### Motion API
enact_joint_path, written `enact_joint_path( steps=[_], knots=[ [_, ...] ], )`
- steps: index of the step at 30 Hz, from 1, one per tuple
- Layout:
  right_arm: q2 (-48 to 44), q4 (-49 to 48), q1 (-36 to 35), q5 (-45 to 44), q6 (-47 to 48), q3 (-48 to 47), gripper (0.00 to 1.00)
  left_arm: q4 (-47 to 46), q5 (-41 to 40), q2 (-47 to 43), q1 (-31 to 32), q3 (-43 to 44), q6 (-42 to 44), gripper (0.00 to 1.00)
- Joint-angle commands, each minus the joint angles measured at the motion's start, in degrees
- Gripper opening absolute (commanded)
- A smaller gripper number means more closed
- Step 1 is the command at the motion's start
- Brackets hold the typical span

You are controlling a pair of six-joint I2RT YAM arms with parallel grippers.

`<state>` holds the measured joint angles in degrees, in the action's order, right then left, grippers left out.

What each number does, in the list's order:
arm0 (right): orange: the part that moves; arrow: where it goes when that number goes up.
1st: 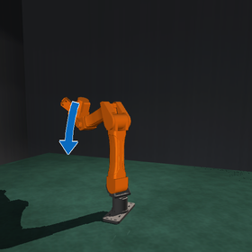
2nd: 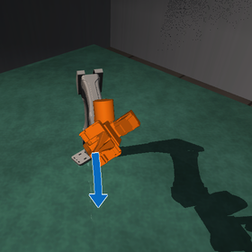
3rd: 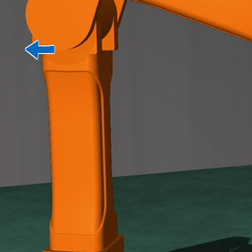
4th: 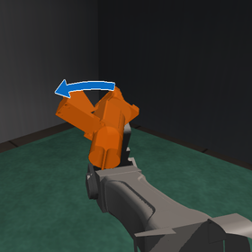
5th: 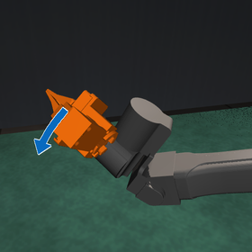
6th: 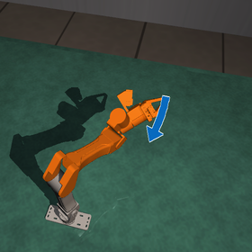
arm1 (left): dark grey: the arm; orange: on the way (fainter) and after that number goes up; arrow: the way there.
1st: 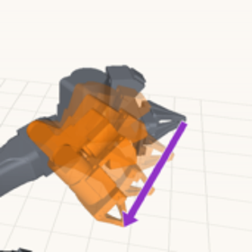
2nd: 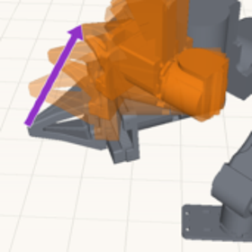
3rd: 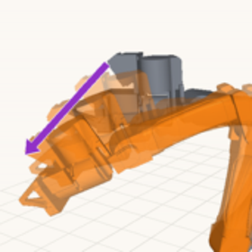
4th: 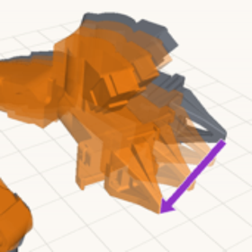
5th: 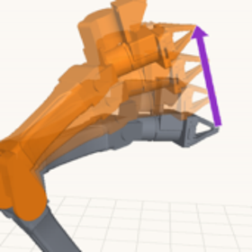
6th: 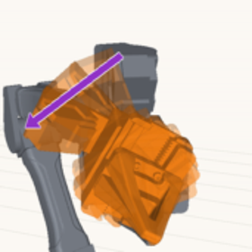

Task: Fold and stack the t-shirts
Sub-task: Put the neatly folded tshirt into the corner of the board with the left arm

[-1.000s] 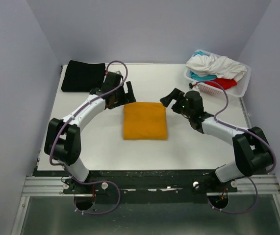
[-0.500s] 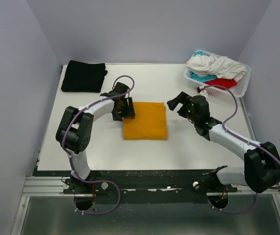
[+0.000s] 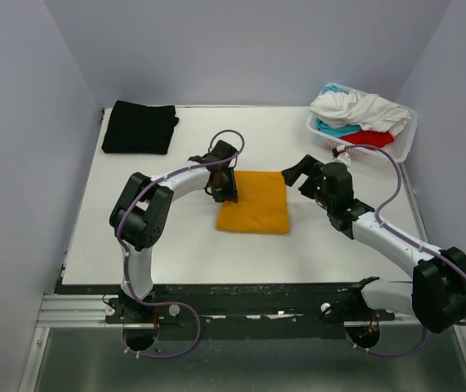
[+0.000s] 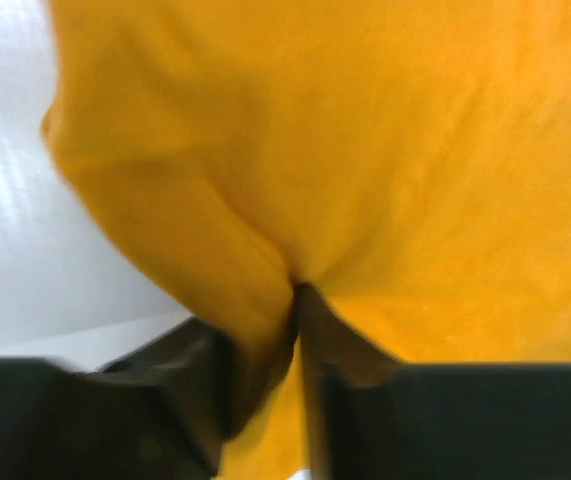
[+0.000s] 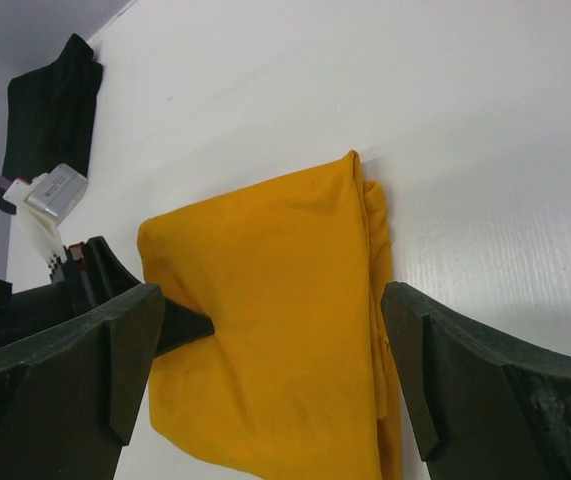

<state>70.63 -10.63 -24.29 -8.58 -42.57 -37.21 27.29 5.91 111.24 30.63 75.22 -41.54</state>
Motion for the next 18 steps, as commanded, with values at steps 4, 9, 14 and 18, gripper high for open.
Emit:
enact_joint_path(
  steps=[4,9,14,18],
  knots=[
    [-2.6,0.2,0.1,-2.4,1.3,1.3,1.00,13.4,-12.4,5.0,2.8,7.6,0.8,0.00],
    [-5.0,0.4,0.2,-3.7,2.8,1.8,1.00,19.9,-25.9,4.8,2.7,18.5,9.0,0.00],
    [-8.0,1.1,0.1,-7.0,5.1,2.3,1.00,12.1,-27.9,4.7,-0.1,24.1,23.1,0.00],
    [-10.1,1.7,0.1,-10.4,6.7,2.8,1.00,12.7,-28.0,8.0,-4.0,32.6,32.5,0.00]
  ],
)
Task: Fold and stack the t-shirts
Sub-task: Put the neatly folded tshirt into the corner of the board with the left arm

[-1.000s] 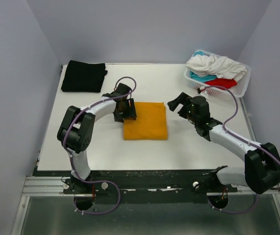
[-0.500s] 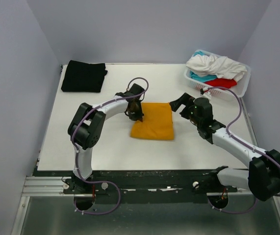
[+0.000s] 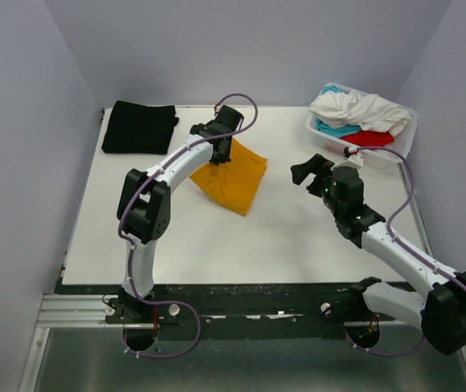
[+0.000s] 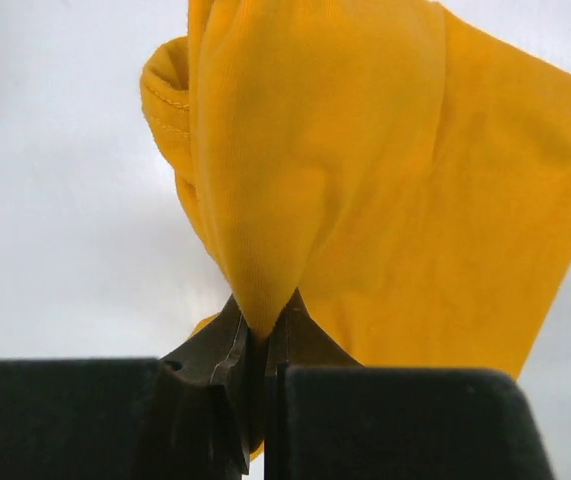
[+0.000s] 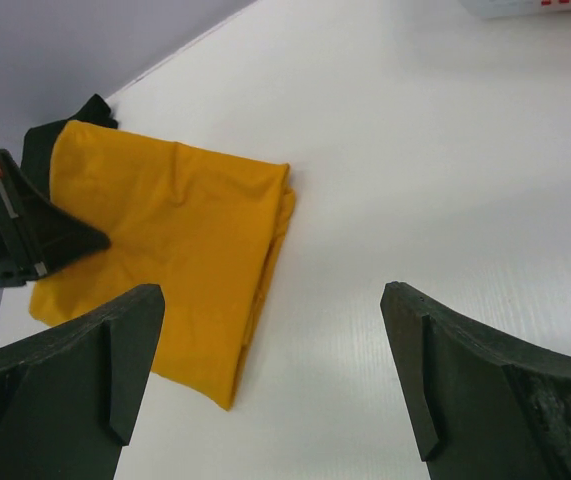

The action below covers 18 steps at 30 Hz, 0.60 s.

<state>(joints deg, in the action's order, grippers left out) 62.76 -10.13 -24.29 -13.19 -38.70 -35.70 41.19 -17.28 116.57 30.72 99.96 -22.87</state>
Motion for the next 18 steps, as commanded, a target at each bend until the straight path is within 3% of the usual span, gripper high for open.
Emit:
enact_joint_path(
  steps=[1,7,11,13,18],
  knots=[
    [-2.6,1.1,0.1,-6.4,3.0,1.5,1.00,-1.2,-4.8,3.8,-5.2,10.2,15.9,0.00],
    [-4.0,0.2,0.1,-8.8,4.8,2.3,1.00,-6.6,-7.3,10.6,-11.6,21.1,31.8,0.00],
    [-2.2,-0.1,0.2,-10.9,5.4,2.3,1.00,-6.2,-7.7,15.6,-15.7,30.9,37.8,0.00],
    [-0.8,-0.6,0.2,-11.4,5.5,2.2,1.00,-8.9,-6.6,15.4,-16.8,30.9,41.5,0.00],
    [3.2,0.1,0.1,-13.1,6.6,0.8,1.00,-25.7,-11.2,10.2,-17.6,20.2,50.6,0.00]
  ],
)
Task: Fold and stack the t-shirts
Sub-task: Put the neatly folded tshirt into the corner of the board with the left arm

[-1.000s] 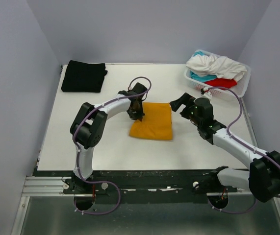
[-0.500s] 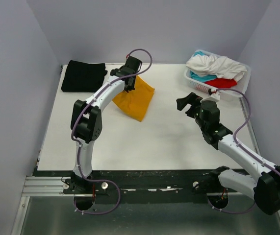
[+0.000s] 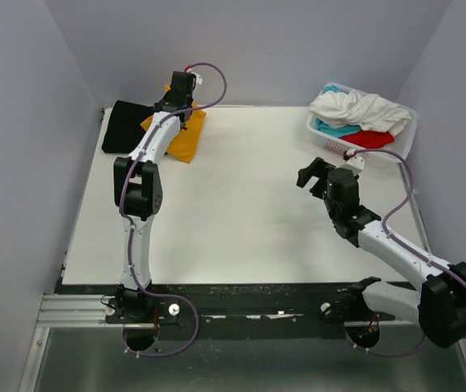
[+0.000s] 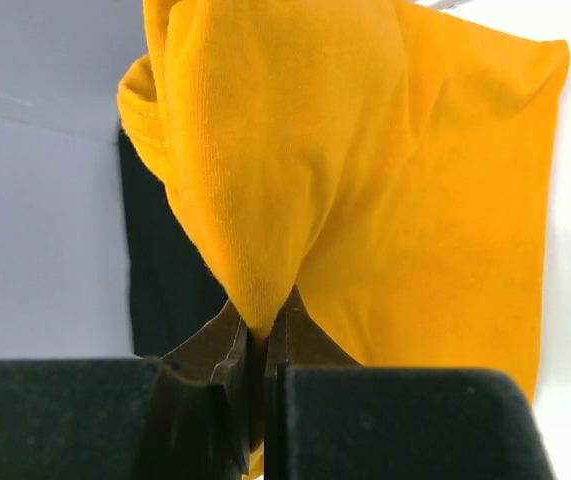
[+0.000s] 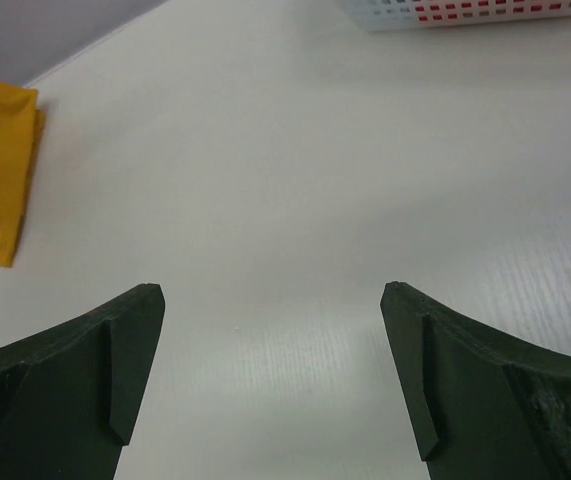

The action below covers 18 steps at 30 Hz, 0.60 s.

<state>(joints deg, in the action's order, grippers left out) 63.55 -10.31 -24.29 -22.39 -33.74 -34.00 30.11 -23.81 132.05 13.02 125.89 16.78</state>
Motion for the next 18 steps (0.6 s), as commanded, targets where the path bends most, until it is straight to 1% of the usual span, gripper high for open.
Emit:
enact_joint_path(
  steps=[1,4,7,10,12,18],
  knots=[
    [3.0,0.4,0.2,-4.1,1.6,-1.2,1.00,-15.9,-3.7,-6.3,-0.4,-6.9,11.3,0.00],
    [4.2,0.8,0.2,-4.0,1.7,-1.6,1.00,-15.8,-2.4,-7.7,-1.7,-5.6,10.8,0.00],
    [4.7,0.9,0.1,-3.9,1.5,-1.8,1.00,-16.5,-1.7,-8.8,-2.6,-4.9,12.7,0.00],
    [5.1,1.1,0.2,-4.4,1.4,-2.0,1.00,-17.2,-1.4,-10.7,-2.7,-5.6,14.3,0.00],
    [5.2,1.0,0.1,-4.8,1.3,-2.0,1.00,-18.5,-0.2,-12.8,-2.8,-7.4,15.1,0.00],
    [7.2,2.4,0.2,-6.2,1.2,-3.0,1.00,-16.7,0.8,-14.8,-2.8,-7.4,15.8,0.00]
  ],
)
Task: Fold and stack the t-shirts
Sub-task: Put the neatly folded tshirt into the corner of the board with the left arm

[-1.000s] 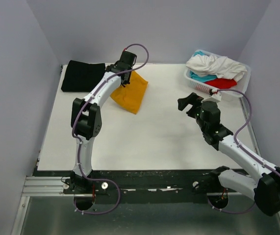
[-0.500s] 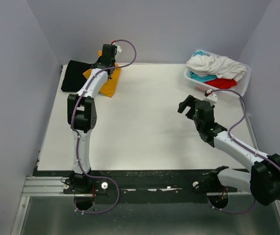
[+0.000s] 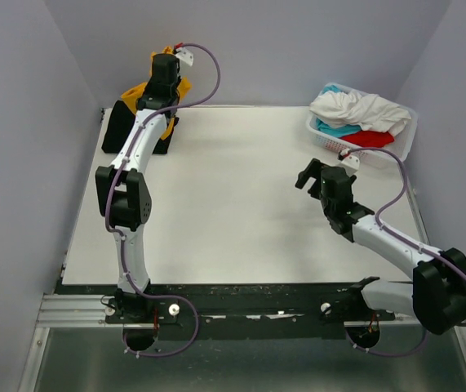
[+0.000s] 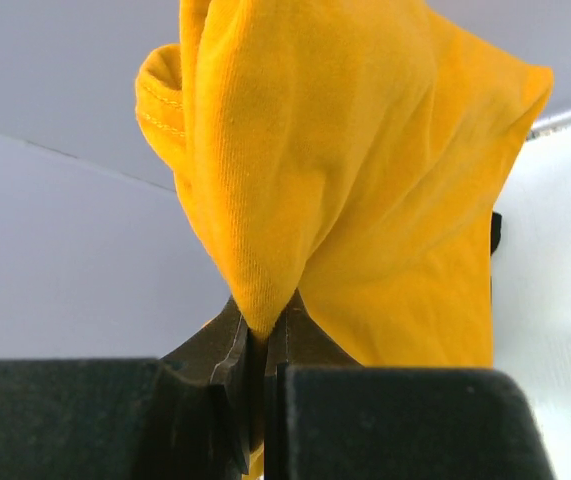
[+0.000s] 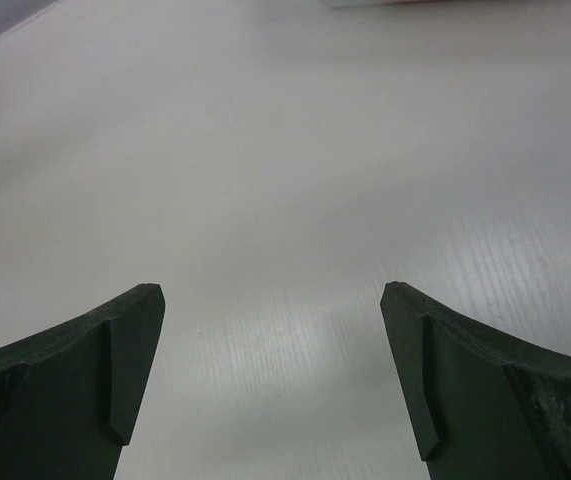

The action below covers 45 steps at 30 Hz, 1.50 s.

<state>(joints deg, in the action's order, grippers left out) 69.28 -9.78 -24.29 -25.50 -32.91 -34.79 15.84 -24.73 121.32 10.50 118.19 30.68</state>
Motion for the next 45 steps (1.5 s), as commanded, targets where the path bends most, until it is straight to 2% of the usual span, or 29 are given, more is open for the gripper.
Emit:
enact_joint_path(
  steps=[1,15,21,27,32,37,38,39,40,41,45],
  knots=[
    [1.7,2.0,0.1,-3.2,0.3,-2.4,1.00,-2.1,1.9,-4.1,-0.4,0.2,1.7,0.00],
    [4.3,3.3,0.1,-4.4,0.1,-3.7,1.00,6.5,10.6,1.6,-3.7,5.3,-10.6,0.00],
    [5.2,3.6,0.1,-4.6,0.0,-4.2,1.00,6.3,13.0,5.9,-6.2,6.5,-11.5,0.00],
    [5.4,4.5,0.2,-4.8,-0.3,-4.6,1.00,7.5,13.0,12.0,-10.0,13.6,-15.2,0.00],
    [5.4,5.3,0.1,-5.2,-0.3,-4.9,1.00,6.2,16.0,13.6,-14.0,13.6,-16.7,0.00],
    [5.4,5.5,0.1,-5.1,-0.3,-5.0,1.00,3.5,14.4,14.3,-15.3,10.6,-18.9,0.00],
    [5.5,5.7,0.1,-5.1,-0.4,-5.2,1.00,2.7,15.3,14.2,-15.4,9.7,-18.1,0.11],
    [5.7,6.0,0.2,-5.1,-0.3,-5.5,1.00,2.2,15.2,14.2,-15.4,9.1,-17.9,0.43],
    [5.8,6.2,0.1,-5.0,-0.3,-5.7,1.00,2.0,14.5,14.4,-15.3,9.3,-17.8,0.93],
    [5.9,6.6,0.2,-4.9,-0.5,-6.0,1.00,2.2,13.5,14.8,-15.4,10.3,-17.6,0.98],
    [5.7,7.3,0.2,-4.9,-1.0,-6.2,1.00,2.7,5.7,13.8,-15.3,14.3,-21.0,0.99]
  ],
)
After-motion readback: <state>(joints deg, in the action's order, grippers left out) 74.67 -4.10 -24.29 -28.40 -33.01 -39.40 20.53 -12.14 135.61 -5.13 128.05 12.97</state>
